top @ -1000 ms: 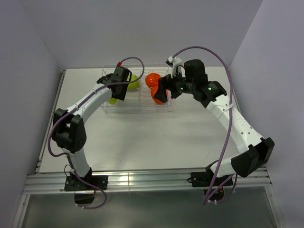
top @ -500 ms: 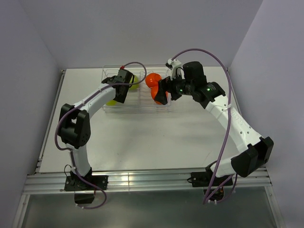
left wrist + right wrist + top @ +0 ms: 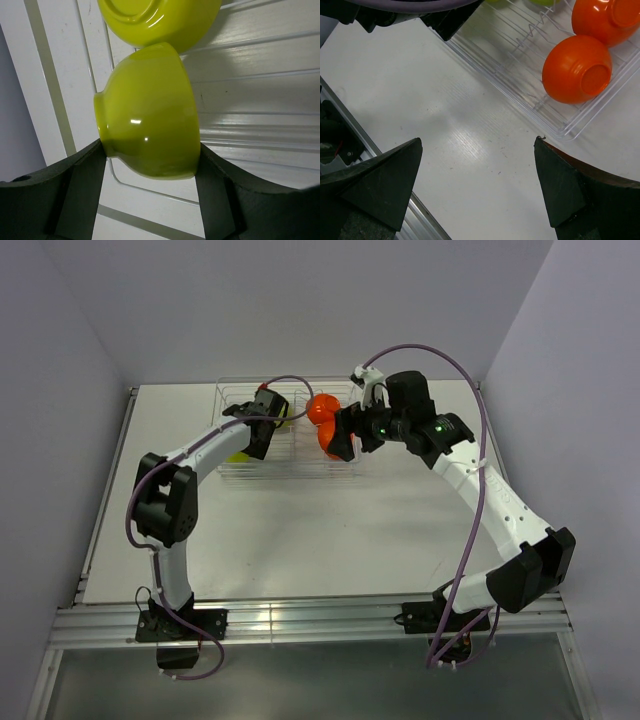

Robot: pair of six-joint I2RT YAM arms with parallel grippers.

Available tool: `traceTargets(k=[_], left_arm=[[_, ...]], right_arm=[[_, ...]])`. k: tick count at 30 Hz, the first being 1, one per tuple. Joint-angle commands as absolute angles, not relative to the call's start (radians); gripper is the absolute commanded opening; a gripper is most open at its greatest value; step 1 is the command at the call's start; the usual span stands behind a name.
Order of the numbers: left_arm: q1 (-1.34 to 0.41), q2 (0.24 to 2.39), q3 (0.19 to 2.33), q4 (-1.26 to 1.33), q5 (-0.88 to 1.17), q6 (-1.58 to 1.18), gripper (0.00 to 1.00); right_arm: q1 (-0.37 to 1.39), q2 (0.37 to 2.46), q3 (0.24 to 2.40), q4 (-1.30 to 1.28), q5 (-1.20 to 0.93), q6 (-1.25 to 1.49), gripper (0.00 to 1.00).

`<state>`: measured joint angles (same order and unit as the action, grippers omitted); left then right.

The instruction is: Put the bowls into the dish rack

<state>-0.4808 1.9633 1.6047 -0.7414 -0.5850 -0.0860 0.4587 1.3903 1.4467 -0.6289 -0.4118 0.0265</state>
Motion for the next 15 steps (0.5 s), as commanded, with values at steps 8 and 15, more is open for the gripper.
traceTargets(k=[8,15], left_arm=[[-0.486,1.996,1.640,-0.746,-0.601,-0.089,0.13],[-0.491,1.996,1.644,-0.759,-0.565,-0.094,0.36]], right_arm=[[0.437,1.365,1.439,-0.618,-0.422,0.011,1.00],[0.434,1.365,1.442,-0.621,-0.422,0.011,1.00]])
